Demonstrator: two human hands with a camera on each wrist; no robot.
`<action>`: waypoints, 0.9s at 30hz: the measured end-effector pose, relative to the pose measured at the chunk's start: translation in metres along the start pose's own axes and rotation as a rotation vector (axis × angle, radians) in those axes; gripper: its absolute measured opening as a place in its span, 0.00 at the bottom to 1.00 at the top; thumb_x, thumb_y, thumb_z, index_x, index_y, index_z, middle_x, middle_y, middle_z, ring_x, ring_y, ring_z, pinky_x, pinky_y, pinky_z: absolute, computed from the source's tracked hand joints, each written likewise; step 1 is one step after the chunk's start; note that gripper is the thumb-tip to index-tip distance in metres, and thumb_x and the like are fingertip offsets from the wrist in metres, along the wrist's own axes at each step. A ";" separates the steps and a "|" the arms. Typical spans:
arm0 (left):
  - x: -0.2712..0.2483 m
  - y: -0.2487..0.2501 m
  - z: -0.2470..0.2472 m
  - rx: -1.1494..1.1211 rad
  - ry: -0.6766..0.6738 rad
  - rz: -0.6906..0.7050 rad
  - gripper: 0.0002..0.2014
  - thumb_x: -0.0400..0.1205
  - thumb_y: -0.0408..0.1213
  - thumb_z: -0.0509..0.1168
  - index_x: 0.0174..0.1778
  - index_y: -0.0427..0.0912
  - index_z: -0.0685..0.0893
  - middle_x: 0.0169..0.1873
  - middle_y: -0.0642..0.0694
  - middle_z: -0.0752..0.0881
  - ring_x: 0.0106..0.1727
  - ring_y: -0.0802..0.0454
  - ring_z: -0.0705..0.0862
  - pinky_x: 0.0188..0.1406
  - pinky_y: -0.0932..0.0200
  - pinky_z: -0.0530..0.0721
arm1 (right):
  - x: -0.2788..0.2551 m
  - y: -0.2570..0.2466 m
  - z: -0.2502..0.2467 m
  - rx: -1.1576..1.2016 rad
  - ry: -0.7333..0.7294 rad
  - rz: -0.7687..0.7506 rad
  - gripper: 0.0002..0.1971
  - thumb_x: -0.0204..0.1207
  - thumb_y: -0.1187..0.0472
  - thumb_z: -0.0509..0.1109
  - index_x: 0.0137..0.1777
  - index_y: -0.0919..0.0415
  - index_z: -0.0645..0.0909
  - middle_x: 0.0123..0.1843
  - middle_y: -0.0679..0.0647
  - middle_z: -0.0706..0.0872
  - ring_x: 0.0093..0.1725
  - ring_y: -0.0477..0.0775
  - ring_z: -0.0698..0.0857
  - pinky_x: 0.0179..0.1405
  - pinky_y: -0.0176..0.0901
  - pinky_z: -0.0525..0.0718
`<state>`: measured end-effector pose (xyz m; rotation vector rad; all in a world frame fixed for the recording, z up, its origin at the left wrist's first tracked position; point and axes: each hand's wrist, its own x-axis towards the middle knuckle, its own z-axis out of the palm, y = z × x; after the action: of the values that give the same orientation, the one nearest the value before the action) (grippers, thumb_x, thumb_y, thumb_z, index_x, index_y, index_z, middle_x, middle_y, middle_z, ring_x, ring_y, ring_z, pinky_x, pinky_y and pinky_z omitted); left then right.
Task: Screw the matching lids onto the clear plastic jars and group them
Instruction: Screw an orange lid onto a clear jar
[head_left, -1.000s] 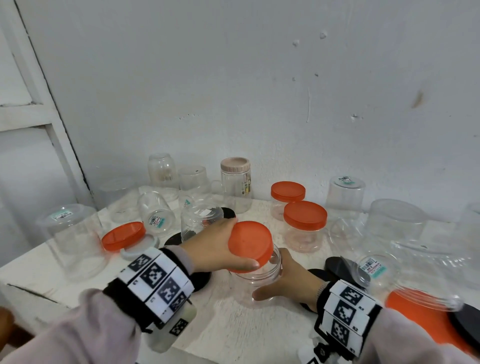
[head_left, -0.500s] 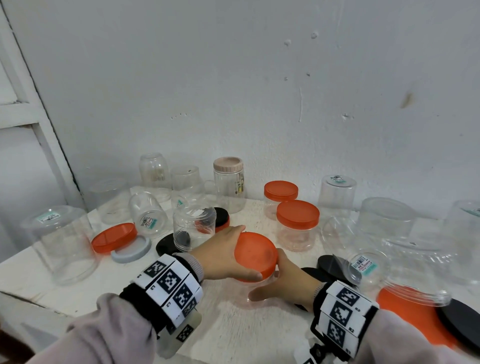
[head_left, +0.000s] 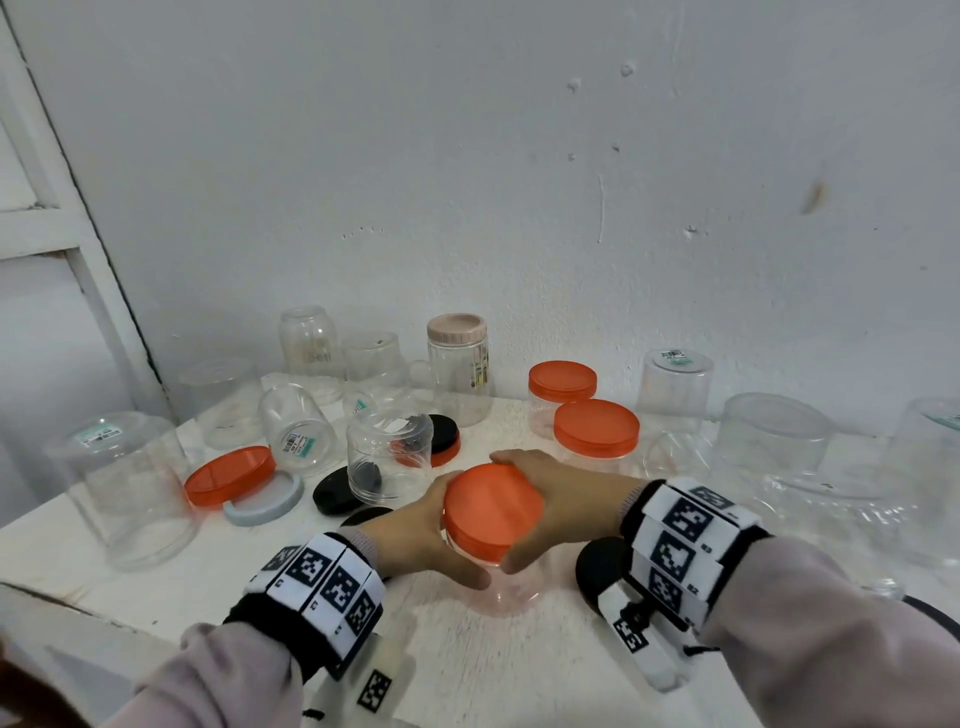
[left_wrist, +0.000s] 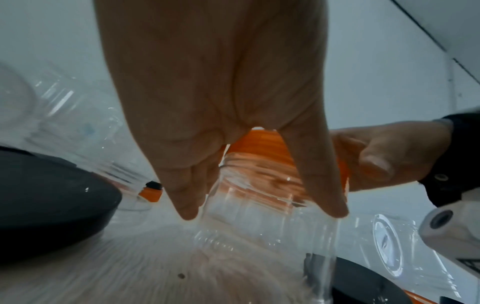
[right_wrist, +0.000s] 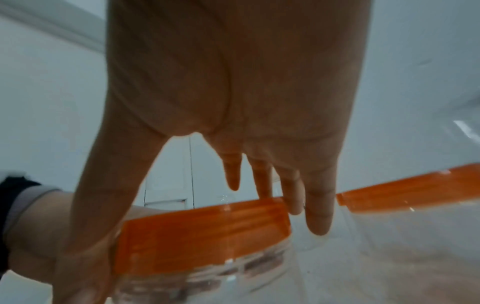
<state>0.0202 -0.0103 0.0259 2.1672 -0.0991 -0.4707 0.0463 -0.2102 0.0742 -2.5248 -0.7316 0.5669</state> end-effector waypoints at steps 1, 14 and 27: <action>0.001 -0.001 0.000 -0.005 0.001 0.005 0.62 0.58 0.40 0.85 0.82 0.55 0.50 0.71 0.52 0.73 0.71 0.51 0.74 0.75 0.48 0.72 | 0.003 -0.004 -0.001 -0.063 -0.011 -0.004 0.57 0.62 0.43 0.82 0.83 0.43 0.46 0.81 0.46 0.57 0.77 0.53 0.65 0.75 0.56 0.69; 0.007 -0.007 0.001 -0.013 0.019 0.059 0.54 0.59 0.38 0.85 0.78 0.50 0.61 0.67 0.53 0.78 0.69 0.55 0.78 0.73 0.50 0.75 | 0.025 -0.026 -0.011 -0.398 -0.142 0.054 0.50 0.64 0.42 0.79 0.81 0.35 0.52 0.75 0.49 0.63 0.72 0.58 0.69 0.61 0.53 0.78; 0.008 -0.004 0.006 0.012 0.067 0.071 0.54 0.55 0.46 0.85 0.76 0.51 0.64 0.65 0.54 0.81 0.66 0.54 0.80 0.69 0.49 0.78 | 0.024 -0.026 -0.007 -0.402 -0.074 0.198 0.57 0.55 0.20 0.68 0.82 0.43 0.52 0.79 0.54 0.61 0.69 0.61 0.75 0.63 0.61 0.78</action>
<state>0.0246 -0.0144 0.0167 2.1806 -0.1422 -0.3576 0.0581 -0.1791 0.0876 -2.9872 -0.6810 0.6351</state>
